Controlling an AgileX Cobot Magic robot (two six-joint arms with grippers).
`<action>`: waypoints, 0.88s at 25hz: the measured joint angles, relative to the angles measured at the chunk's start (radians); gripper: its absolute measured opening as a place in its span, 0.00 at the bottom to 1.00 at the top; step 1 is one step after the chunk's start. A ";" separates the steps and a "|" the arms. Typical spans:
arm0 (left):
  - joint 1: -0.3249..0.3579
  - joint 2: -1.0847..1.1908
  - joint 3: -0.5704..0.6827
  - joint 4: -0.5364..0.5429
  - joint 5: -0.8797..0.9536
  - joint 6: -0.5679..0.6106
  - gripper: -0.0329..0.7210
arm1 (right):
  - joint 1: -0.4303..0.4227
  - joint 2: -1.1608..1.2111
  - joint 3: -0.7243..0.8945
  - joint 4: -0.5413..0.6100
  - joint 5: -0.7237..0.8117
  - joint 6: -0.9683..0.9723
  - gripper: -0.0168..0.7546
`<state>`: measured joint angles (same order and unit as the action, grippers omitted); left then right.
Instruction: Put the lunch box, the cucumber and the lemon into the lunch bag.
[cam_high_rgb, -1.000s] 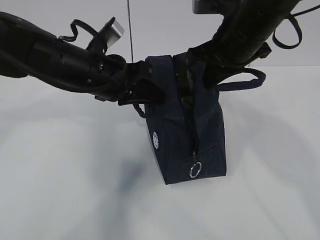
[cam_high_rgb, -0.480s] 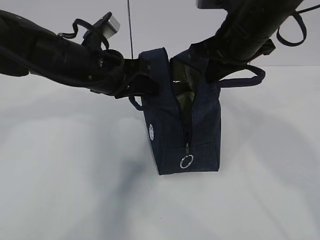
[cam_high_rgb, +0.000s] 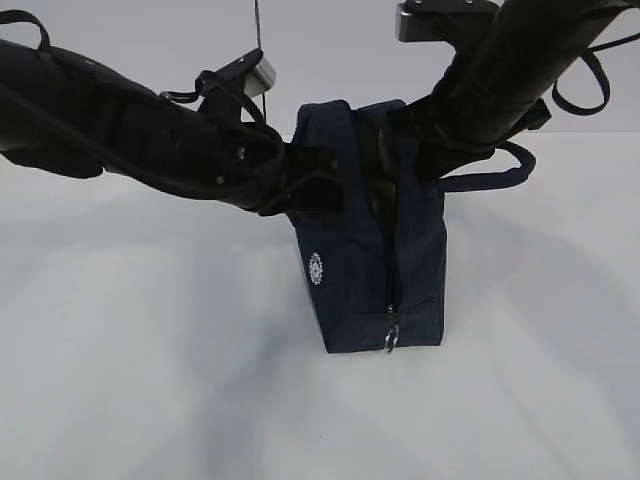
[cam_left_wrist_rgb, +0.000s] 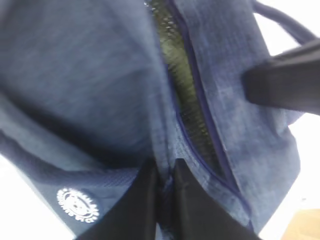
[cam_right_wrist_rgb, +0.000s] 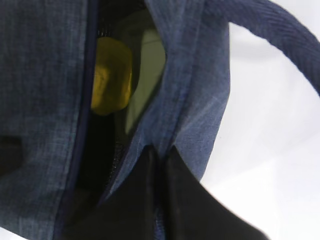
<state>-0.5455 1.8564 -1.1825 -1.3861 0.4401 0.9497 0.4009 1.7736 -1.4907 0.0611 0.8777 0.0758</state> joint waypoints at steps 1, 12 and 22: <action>-0.003 0.006 -0.002 -0.002 -0.007 0.002 0.07 | 0.000 0.000 0.008 0.000 -0.007 0.000 0.02; -0.007 0.023 -0.042 -0.008 -0.022 0.002 0.07 | 0.000 -0.002 0.025 0.000 -0.029 0.001 0.02; -0.007 0.023 -0.055 -0.002 -0.029 0.002 0.07 | 0.000 -0.002 0.025 0.000 -0.029 0.001 0.04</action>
<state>-0.5522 1.8799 -1.2373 -1.3884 0.4114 0.9514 0.4009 1.7713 -1.4660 0.0611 0.8482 0.0773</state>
